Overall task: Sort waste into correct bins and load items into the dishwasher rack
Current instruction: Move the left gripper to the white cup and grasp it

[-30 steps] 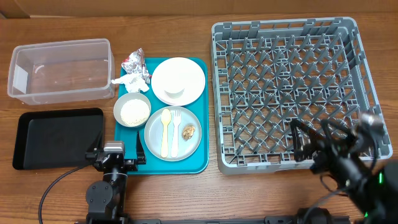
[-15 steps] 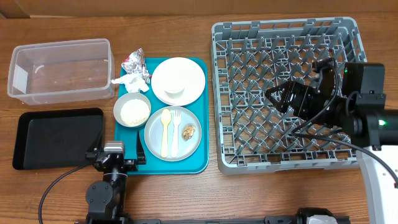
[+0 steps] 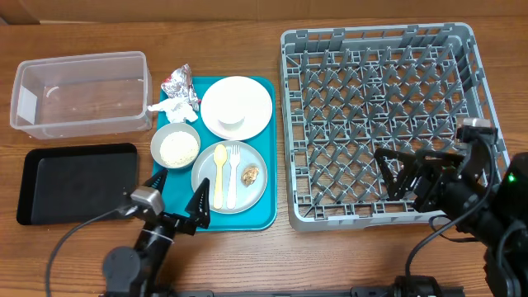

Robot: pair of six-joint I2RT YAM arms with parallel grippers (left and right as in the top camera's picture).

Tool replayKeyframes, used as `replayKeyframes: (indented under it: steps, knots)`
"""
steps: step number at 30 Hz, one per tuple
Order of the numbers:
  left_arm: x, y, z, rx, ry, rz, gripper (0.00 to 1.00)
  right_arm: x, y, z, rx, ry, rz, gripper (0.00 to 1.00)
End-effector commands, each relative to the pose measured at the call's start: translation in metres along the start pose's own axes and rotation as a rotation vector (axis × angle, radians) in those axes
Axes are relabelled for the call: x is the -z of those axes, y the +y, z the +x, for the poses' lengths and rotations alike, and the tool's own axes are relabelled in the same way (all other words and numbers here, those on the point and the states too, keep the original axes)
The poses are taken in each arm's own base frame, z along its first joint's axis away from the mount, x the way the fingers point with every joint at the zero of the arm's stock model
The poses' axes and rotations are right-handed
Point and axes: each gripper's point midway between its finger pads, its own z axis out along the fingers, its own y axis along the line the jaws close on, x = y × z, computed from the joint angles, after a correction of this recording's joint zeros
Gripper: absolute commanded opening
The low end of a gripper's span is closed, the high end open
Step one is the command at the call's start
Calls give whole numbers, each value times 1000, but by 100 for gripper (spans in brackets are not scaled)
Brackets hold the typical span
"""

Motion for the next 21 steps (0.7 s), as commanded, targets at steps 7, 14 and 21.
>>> replayKeyframes:
  steps: [7,14,21]
  knots:
    - [-53,-11,-75,70,475,-127,100,1,0,-9,14,-21,13,100]
    - [-119,11,-21,173,928,-108,100,0,-3,-1,-2,8,23,100]
    - [-159,49,42,131,1074,-216,100,1,-5,4,-13,28,29,100]
